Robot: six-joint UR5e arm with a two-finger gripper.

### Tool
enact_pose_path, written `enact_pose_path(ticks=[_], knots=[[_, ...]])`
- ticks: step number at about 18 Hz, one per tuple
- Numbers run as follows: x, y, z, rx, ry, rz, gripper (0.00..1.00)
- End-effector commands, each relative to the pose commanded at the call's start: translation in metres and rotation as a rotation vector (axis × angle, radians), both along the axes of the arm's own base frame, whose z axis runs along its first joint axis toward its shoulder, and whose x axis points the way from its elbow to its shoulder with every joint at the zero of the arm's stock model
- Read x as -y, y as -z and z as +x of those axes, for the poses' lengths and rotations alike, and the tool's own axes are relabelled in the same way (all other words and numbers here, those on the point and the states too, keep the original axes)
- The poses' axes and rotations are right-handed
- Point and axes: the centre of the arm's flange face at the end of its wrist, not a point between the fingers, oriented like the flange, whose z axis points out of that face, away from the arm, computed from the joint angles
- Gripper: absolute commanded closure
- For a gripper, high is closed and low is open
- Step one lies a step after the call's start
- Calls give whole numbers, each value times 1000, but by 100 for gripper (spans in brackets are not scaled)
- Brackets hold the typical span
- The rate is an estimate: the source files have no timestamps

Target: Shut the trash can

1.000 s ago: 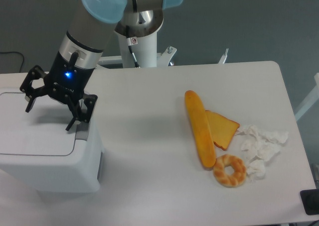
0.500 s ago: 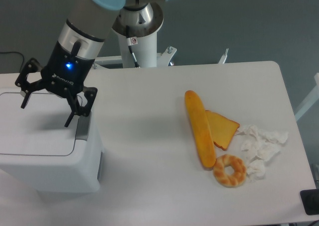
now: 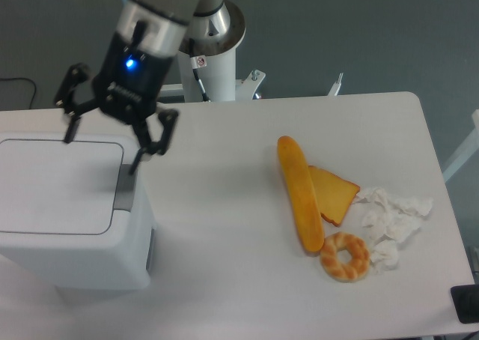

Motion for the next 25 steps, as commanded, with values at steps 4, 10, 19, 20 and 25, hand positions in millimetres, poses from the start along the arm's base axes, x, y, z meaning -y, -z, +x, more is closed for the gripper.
enact_pose_path(ticks=[4, 10, 19, 20, 25], knots=[[28, -9, -14, -95, -30, -52, 0], [60, 10, -22, -336, 44, -320, 0], [80, 23, -28, -560, 264, -525, 0], [81, 24, -28, -568, 275, -536, 0], [83, 32, -24, -559, 284, -540, 0]])
